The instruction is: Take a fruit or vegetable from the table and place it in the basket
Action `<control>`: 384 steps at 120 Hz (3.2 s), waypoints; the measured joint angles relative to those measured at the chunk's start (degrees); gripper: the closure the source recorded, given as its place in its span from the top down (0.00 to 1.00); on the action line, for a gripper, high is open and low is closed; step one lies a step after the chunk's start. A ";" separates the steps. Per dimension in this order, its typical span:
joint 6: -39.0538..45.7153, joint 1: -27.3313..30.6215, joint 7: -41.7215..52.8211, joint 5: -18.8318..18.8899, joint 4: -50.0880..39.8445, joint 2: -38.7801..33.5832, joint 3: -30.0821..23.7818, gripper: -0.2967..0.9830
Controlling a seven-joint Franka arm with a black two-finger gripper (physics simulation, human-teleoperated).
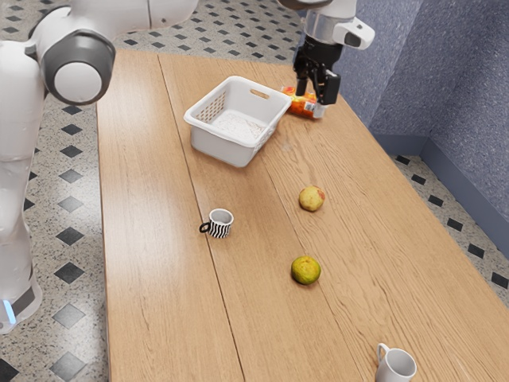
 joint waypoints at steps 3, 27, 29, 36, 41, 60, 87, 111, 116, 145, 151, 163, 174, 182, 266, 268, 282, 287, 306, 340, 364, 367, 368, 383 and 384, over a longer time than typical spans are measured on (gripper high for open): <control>-0.42 -0.01 -0.14 -0.05 0.09 0.05 0.03 0.77; -2.36 -0.03 -1.11 -0.27 0.29 0.29 0.07 0.77; -2.45 -0.03 -1.19 -0.30 0.29 0.32 0.07 0.77; -2.76 -0.06 -1.44 -0.34 0.49 0.19 0.09 0.77; -3.34 -0.05 -1.60 -0.45 2.48 -1.18 0.17 0.77; -5.74 -0.26 -2.16 -1.61 10.94 -2.52 -9.65 0.77; -3.37 -1.15 -2.80 -3.27 6.08 -1.09 -16.35 0.77; -0.36 -3.42 -3.38 0.49 1.48 -1.14 -18.11 0.77; 0.14 -4.53 -3.89 1.94 -0.66 -1.84 -18.16 0.77; 1.69 -6.58 -7.81 3.80 -10.20 -5.75 -17.46 0.77; 1.68 -6.81 -8.49 3.38 -10.68 -5.85 -16.65 0.77; 0.96 -6.05 -9.66 3.41 -11.01 -5.98 -15.46 0.77; -0.18 -6.22 -10.36 3.46 -13.40 -6.98 -14.35 0.77; 0.57 -6.08 -9.98 3.07 -17.88 -8.62 -13.78 0.77; 20.91 -10.24 2.43 -0.66 -22.11 3.90 -12.04 0.77; 20.98 -10.32 2.62 -0.66 -22.23 3.93 -11.79 0.77; 21.54 -10.48 3.81 -0.65 -23.98 3.94 -10.83 0.77; 21.73 -10.52 4.19 -0.69 -24.70 3.93 -10.46 0.77; 22.73 -10.70 5.42 -0.67 -26.82 4.06 -10.14 0.77; 24.55 -11.08 6.95 -0.90 -28.00 5.91 -10.10 0.77; 25.46 -11.33 7.66 -0.98 -28.10 6.65 -10.01 0.77; 25.55 -11.33 7.73 -0.98 -28.16 6.76 -9.99 0.77; 25.57 -11.33 7.75 -0.99 -28.18 6.79 -9.98 0.77; 26.11 -11.33 8.06 -1.04 -28.87 7.05 -9.90 0.77; 26.16 -11.33 8.08 -1.04 -28.92 7.06 -9.89 0.77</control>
